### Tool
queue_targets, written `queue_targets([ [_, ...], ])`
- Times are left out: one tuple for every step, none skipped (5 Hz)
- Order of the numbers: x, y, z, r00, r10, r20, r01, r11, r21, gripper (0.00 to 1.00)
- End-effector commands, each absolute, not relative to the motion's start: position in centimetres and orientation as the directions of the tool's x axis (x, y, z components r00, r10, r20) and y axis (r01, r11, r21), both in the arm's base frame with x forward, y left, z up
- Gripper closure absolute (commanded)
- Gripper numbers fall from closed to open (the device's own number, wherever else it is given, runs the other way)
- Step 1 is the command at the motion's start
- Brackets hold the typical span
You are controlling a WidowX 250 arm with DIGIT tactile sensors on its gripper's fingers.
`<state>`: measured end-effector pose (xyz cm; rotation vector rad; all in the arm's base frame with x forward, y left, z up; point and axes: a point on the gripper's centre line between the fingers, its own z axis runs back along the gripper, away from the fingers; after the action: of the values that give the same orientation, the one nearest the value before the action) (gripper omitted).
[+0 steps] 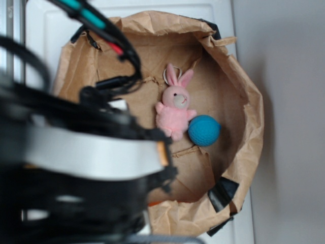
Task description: Grab the green sponge.
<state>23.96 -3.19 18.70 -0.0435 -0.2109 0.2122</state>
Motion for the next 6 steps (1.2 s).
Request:
queue_targets([
  [24.7, -0.6, 15.7, 0.896, 0.329, 0.298, -0.342, 0.94, -0.01, 0.0],
  [23.9, 0.6, 14.4, 0.892, 0.317, 0.323, -0.356, 0.932, 0.071, 0.0],
  [23.5, 1.1, 13.1, 0.893, 0.313, 0.324, -0.366, 0.924, 0.115, 0.0],
  [22.3, 1.5, 11.4, 0.904, 0.271, 0.331, -0.331, 0.933, 0.141, 0.0],
  [23.6, 1.6, 9.2, 0.92, 0.178, 0.35, -0.241, 0.959, 0.146, 0.0],
  [23.2, 1.1, 7.5, 0.942, 0.093, 0.322, -0.142, 0.981, 0.129, 0.0],
])
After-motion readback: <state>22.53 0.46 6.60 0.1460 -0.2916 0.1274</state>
